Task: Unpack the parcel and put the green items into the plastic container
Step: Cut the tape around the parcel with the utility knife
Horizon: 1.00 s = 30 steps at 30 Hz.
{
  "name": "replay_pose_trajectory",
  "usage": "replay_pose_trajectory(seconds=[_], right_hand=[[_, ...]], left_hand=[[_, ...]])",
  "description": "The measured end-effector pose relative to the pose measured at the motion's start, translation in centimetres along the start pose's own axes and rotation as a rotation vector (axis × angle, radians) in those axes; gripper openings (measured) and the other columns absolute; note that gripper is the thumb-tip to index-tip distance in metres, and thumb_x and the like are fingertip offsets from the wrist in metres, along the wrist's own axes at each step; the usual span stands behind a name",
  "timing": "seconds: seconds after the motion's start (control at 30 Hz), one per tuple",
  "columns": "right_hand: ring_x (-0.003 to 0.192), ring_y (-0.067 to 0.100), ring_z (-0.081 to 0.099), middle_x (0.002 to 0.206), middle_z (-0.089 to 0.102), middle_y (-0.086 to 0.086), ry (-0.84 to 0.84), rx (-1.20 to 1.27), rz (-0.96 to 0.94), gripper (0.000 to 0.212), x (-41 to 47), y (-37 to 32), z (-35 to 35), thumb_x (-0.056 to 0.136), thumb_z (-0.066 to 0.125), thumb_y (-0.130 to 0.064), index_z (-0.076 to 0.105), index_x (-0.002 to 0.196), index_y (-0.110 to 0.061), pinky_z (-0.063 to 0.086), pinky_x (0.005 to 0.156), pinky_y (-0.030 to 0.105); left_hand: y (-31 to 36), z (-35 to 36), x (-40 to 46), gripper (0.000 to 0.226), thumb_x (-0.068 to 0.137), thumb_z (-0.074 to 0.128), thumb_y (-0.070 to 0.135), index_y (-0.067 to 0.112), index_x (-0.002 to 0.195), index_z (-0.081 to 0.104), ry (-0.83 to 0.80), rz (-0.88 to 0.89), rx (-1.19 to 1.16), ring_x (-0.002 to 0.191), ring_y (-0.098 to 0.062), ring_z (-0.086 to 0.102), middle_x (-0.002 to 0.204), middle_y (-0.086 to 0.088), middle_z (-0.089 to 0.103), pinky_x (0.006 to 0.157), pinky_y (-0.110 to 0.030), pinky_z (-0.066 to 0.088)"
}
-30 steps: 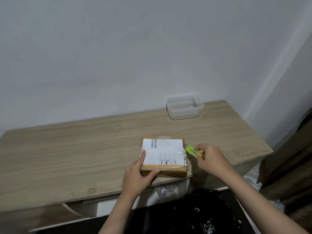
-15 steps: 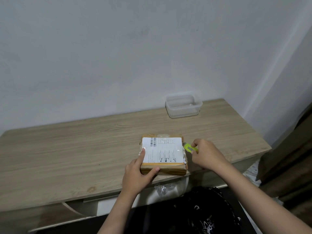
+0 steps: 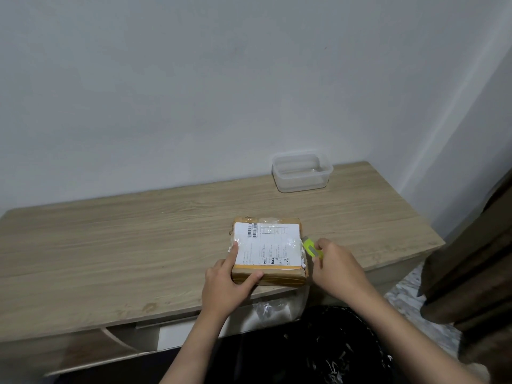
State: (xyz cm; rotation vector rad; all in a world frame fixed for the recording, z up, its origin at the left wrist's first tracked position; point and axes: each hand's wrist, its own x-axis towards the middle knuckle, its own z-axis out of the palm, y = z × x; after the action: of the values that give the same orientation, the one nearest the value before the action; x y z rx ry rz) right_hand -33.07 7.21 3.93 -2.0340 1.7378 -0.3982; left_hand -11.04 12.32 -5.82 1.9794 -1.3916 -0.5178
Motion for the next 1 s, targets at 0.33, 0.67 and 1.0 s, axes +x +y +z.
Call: replay_pose_trajectory(seconds=[0.33, 0.67, 1.0], right_hand=[[0.084, 0.035, 0.062, 0.090, 0.068, 0.014, -0.004, 0.058, 0.010, 0.017, -0.2, 0.6, 0.1, 0.083, 0.050, -0.015, 0.057, 0.099, -0.014, 0.049, 0.064, 0.035], [0.093, 0.035, 0.061, 0.097, 0.067, 0.014, -0.037, -0.006, -0.049, 0.020, -1.9, 0.5, 0.6, 0.084, 0.052, -0.017, 0.056, 0.103, -0.013, 0.048, 0.071, 0.035], [0.087, 0.032, 0.061, 0.088, 0.068, 0.010, 0.022, 0.000, -0.038, 0.023, -2.5, 1.5, -0.9, 0.083, 0.054, -0.017, 0.059, 0.106, -0.018, 0.044, 0.066, 0.032]], left_hand=[[0.4, 0.0, -0.2, 0.098, 0.058, 0.049, 0.083, 0.040, 0.143, 0.030, -0.010, -0.036, -0.010, 0.112, -0.022, 0.050, 0.113, 0.001, 0.058, 0.090, -0.034, 0.045], [0.7, -0.1, -0.2, 0.087, 0.069, 0.064, 0.067, 0.041, 0.144, 0.029, -0.010, -0.061, 0.004, 0.116, -0.023, 0.046, 0.117, 0.000, 0.058, 0.091, -0.030, 0.038], [0.0, -0.2, 0.2, 0.097, 0.056, 0.052, 0.083, 0.042, 0.142, 0.030, -0.057, -0.074, -0.039, 0.117, -0.021, 0.050, 0.118, 0.001, 0.059, 0.096, -0.037, 0.045]])
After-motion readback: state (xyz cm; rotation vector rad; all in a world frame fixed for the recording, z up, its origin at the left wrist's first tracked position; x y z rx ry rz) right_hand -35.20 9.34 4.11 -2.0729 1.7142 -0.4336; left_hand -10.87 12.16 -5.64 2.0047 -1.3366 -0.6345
